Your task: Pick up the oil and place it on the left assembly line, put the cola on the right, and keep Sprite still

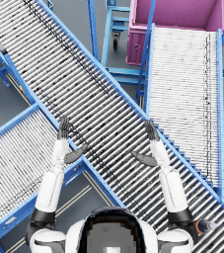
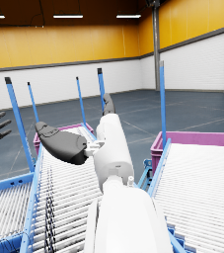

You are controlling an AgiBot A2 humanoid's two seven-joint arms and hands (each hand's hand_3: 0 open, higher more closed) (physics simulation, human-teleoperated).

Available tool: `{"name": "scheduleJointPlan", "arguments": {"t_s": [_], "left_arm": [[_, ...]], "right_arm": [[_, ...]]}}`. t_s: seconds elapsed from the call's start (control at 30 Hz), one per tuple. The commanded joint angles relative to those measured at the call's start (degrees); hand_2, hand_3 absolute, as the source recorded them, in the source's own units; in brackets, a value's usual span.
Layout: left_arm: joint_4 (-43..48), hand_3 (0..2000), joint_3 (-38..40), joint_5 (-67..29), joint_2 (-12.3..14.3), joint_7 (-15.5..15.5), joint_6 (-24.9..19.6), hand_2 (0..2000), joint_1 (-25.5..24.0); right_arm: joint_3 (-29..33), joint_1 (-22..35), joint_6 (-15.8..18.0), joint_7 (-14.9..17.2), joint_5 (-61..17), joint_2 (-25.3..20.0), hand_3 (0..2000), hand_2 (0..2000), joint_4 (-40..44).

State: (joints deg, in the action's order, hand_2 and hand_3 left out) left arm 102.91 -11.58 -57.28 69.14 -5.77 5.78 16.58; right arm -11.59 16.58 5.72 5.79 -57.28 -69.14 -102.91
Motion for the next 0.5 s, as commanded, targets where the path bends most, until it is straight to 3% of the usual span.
{"name": "scheduleJointPlan", "arguments": {"t_s": [0.03,0.5], "left_arm": [[0.0,0,0.0,0.0,0.0,0.0,0.0,0,0.0],[0.0,0,0.0,0.0,0.0,0.0,0.0,0,0.0]], "right_arm": [[0.0,0.0,0.0,0.0,0.0,0.0,0,0,0.0],[0.0,0.0,0.0,0.0,0.0,0.0,0,0,0.0]]}}
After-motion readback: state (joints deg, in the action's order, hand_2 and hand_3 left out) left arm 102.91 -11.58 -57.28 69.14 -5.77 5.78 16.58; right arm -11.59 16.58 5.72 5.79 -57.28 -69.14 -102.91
